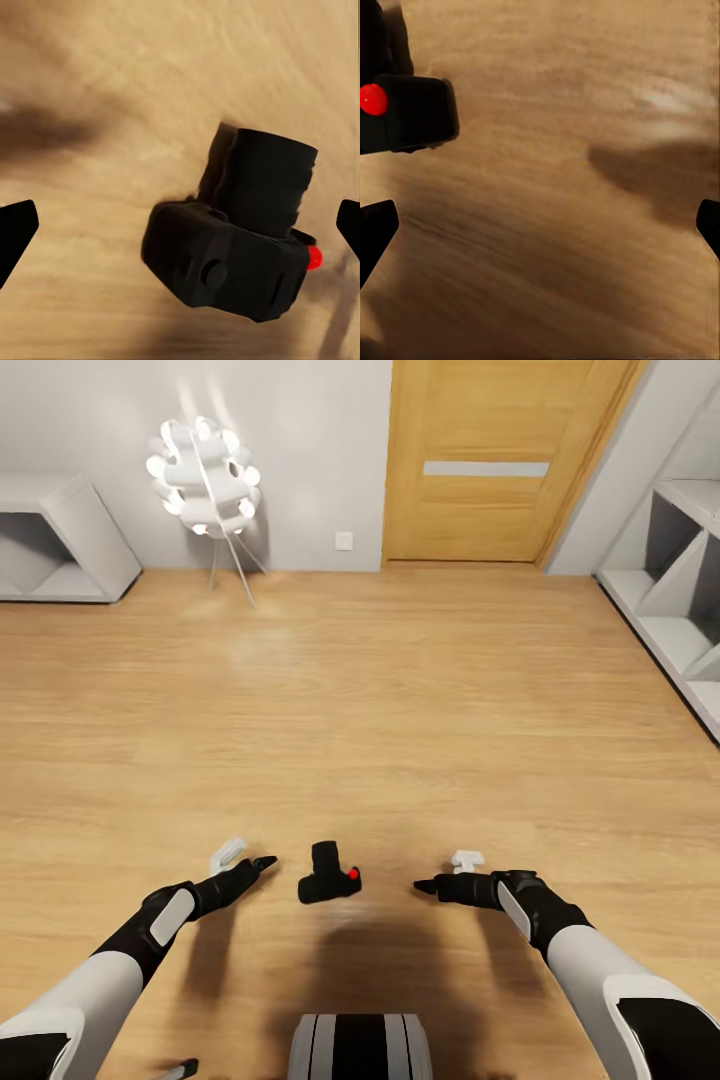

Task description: Attach the digital camera to the camera tripod in the bedroom.

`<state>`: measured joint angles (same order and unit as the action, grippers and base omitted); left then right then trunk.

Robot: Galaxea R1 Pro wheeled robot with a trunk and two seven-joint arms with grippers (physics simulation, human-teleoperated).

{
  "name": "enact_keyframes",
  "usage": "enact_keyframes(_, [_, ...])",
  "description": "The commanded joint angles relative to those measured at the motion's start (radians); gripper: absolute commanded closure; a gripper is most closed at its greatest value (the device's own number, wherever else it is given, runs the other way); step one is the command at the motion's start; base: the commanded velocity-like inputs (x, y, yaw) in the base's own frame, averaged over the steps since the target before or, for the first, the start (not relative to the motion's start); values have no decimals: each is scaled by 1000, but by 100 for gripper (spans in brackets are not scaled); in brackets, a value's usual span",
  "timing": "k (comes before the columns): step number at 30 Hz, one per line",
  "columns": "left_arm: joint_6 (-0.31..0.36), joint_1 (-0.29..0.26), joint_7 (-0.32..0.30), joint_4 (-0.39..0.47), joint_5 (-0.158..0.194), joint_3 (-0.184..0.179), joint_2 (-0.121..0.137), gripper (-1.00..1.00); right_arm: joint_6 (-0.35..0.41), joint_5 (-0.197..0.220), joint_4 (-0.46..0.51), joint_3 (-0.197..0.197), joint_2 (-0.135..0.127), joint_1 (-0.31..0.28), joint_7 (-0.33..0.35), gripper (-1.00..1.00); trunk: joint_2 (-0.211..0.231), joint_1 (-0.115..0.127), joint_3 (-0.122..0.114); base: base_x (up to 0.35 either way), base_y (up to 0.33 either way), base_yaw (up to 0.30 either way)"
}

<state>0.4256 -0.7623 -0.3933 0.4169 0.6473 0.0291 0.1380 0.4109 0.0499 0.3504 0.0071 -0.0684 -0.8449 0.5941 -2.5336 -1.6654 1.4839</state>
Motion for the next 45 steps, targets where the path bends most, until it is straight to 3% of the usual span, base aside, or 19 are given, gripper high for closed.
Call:
enact_keyframes(1, [9, 0, -1, 0, 6, 3, 0, -100, 8, 5, 1, 1, 0, 0, 1, -100, 0, 0, 1, 0, 0, -278])
enact_keyframes(15, [-51, 0, -4, -13, -15, 3, 5, -100, 7, 5, 1, -1, -2, 0, 0, -100, 0, 0, 1, 0, 0, -123])
enact_keyframes(16, [-52, 0, -3, -13, -21, 3, 6, -100, 7, 5, 1, -2, -2, 0, 0, -100, 0, 0, 1, 0, 0, -12])
enact_keyframes(17, [-57, 0, -2, -11, -57, 3, 10, -100, 4, 5, 1, -2, -2, 0, -1, -100, 0, 0, 1, 0, 0, -5])
enact_keyframes(23, [-87, 0, -3, -3, -125, 2, 21, -100, -30, 5, 1, -1, -2, 0, -2, -100, 0, 0, 1, 0, 0, -2])
enact_keyframes(24, [-129, 0, -4, 3, -183, 1, 26, -100, -72, 5, 0, -1, -2, 0, -2, -100, 0, 0, 1, 0, 0, 0])
enact_keyframes(28, [-187, 0, -5, 13, -298, -3, 28, -100, -114, 5, -2, -1, -2, 0, -2, -100, 0, 0, 1, 0, 0, 0])
enact_keyframes(31, [-233, 0, -8, 19, -427, -7, 29, -100, -125, 5, -2, -1, -2, 0, -2, -100, 0, 0, 1, 0, 0, 0])
enact_keyframes(33, [-263, 0, -9, 15, -479, -8, 29, -100, -127, 5, -2, -1, -2, 0, -2, -100, 0, 0, 1, 0, 0, 0])
enact_keyframes(34, [-299, 0, -9, 11, -529, -8, 29, -100, -128, 5, -2, -1, -2, 0, -2, -100, 0, 0, 1, 0, 0, 0])
enact_keyframes(37, [-354, 0, -12, 6, -596, -9, 30, -100, -130, 5, -2, -1, -2, 0, -2, -100, 0, 0, 1, 0, 0, 0])
enact_keyframes(38, [-382, 0, -18, 4, -635, -9, 30, -100, -131, 5, -2, -1, -2, 0, -2, -100, 0, 0, 1, 0, 0, 0])
enact_keyframes(40, [-402, 0, -28, 2, -670, -9, 29, -100, -131, 5, -2, -1, -2, 0, -2, -100, 0, 0, 1, 0, 0, 0])
enact_keyframes(41, [-422, 0, -47, 1, -720, -11, 29, -100, -131, 6, -2, -1, -3, 0, -2, -100, 0, 0, 1, 0, 0, 0])
enact_keyframes(45, [-438, 0, -82, 0, -789, -12, 29, -100, -132, 6, -2, -1, -11, 0, -2, -100, 0, 0, 1, 0, 0, 0])
